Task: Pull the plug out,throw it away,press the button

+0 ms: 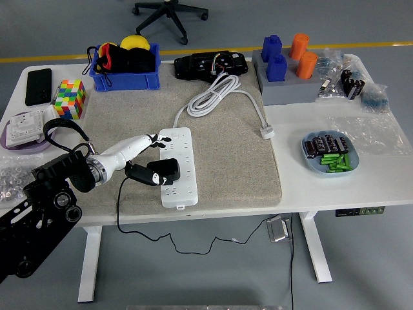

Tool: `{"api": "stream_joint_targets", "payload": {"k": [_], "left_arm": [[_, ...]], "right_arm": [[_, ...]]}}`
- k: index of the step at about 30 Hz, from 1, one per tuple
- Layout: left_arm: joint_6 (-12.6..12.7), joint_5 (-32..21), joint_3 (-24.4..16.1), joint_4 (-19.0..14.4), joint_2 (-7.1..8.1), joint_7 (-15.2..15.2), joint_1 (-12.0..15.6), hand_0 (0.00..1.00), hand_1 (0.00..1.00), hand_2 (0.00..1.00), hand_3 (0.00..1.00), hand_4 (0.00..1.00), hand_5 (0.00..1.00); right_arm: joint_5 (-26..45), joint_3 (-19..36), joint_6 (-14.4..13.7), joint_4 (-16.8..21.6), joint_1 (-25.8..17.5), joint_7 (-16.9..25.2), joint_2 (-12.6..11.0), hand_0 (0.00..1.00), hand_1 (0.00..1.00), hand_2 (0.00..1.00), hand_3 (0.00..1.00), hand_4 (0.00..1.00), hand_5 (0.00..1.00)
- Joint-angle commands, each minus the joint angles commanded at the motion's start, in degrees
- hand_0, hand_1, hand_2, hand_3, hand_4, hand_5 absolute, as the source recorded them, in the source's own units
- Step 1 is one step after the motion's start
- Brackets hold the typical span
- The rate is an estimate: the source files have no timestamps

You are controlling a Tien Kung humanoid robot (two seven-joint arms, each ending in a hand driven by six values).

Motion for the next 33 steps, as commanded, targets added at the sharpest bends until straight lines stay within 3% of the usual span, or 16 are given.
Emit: {"api": "stream_joint_targets", "payload": {"k": [5,6,11,12,17,18,23,24,29,30,33], "left_arm": [[0.91,1.64,0.86,1.1,-0.39,-0.34,-0.17,0.826,0.792,0.734,0.782,0.998,0.002],[1.14,1.81,1.02,1.4,-0.45,-0.4,-0.22,0.78,0.696,0.618,0.666,0.931,0.002],[2.66,1.18,1.52,2.27,-0.48,-0.68,-0.37,0.78,0.696,0.618,0.666,0.931,0.002],[2.94,0.96,1.6,2.35,-0.47,-0.74,-0.41,0.652,0.576,0.506,0.598,0.899,0.002],[4.45,-1.02,2.18,2.91,-0.69,-0.88,-0.64,0.652,0.576,0.506,0.598,0.899,0.002],[4.7,-1.31,2.36,2.98,-0.76,-0.86,-0.67,0.571,0.5,0.46,0.573,0.867,0.002],[5.39,-2.02,3.29,3.62,-1.21,-0.52,-1.12,0.571,0.5,0.46,0.573,0.867,0.002],[5.46,-2.03,3.43,3.77,-1.3,-0.43,-1.21,0.479,0.452,0.443,0.552,0.817,0.002],[6.93,-1.79,3.99,4.43,-1.48,-1.27,-1.61,0.479,0.452,0.443,0.552,0.817,0.002],[7.18,-1.77,4.03,4.53,-1.49,-1.59,-1.67,0.424,0.409,0.404,0.54,0.707,0.002],[7.61,-1.48,4.04,4.78,-1.54,-2.23,-1.77,0.424,0.409,0.404,0.54,0.707,0.002]], "right_arm": [[0.04,0.03,0.0,0.04,0.05,0.01,0.0,0.748,0.701,0.709,0.723,0.772,0.631],[0.04,0.03,-0.01,0.04,0.06,0.01,0.0,0.748,0.699,0.709,0.722,0.772,0.631],[0.04,-0.02,0.0,0.02,0.04,0.01,0.03,0.748,0.699,0.709,0.722,0.772,0.631],[0.03,-0.02,0.01,0.01,0.03,0.0,0.03,0.748,0.701,0.709,0.722,0.772,0.633],[0.05,-0.06,0.01,0.01,0.01,0.0,0.05,0.748,0.701,0.709,0.722,0.772,0.633],[0.06,-0.08,0.01,0.02,0.01,0.0,0.04,0.748,0.701,0.71,0.722,0.772,0.633],[0.08,-0.17,0.02,0.05,0.02,0.01,-0.02,0.748,0.701,0.71,0.722,0.772,0.633],[0.07,-0.16,0.02,0.03,0.03,0.01,-0.02,0.748,0.701,0.709,0.722,0.772,0.632],[0.05,-0.04,0.0,-0.01,0.04,0.0,-0.04,0.748,0.701,0.709,0.722,0.772,0.632],[0.06,-0.03,0.0,0.01,0.04,0.0,-0.05,0.748,0.701,0.709,0.722,0.772,0.631],[0.04,-0.01,0.0,0.0,0.06,-0.01,-0.04,0.748,0.701,0.709,0.722,0.772,0.631]]}}
